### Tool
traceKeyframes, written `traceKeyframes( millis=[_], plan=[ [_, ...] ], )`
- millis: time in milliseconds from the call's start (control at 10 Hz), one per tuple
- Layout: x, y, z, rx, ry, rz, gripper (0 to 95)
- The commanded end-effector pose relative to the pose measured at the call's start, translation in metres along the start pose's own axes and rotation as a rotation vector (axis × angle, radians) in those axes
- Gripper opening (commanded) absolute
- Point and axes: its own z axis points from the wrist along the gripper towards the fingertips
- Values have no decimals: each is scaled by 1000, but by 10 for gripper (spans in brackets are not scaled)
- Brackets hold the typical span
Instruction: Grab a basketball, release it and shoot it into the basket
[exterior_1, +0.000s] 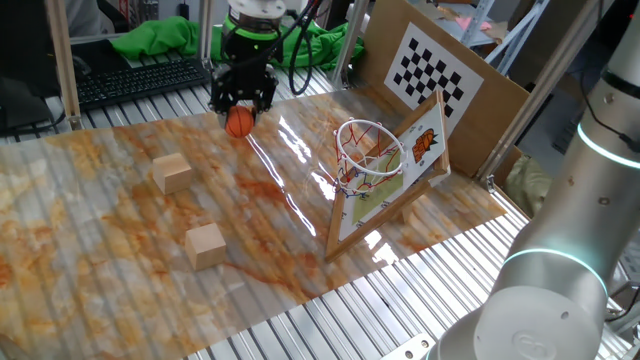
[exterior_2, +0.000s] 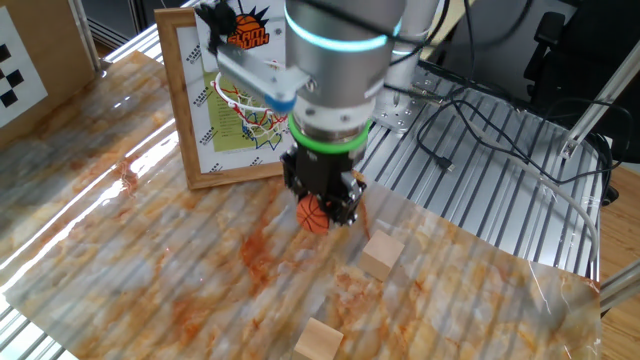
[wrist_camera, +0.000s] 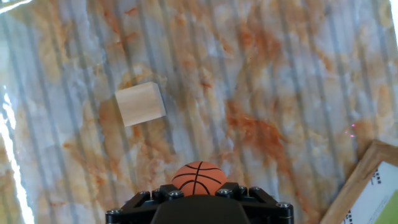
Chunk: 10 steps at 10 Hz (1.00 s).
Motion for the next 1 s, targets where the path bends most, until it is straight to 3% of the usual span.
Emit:
traceKeyframes(
  millis=[100, 200, 300, 600, 1000],
  plan=[
    [2, 0, 1, 8, 31, 14, 0],
    [2, 0, 1, 24, 43, 16, 0],
    [2, 0, 1, 41, 72, 28, 0],
    [2, 0, 1, 64, 74, 110, 0],
    [2, 0, 1, 67, 60, 188, 0]
  ],
)
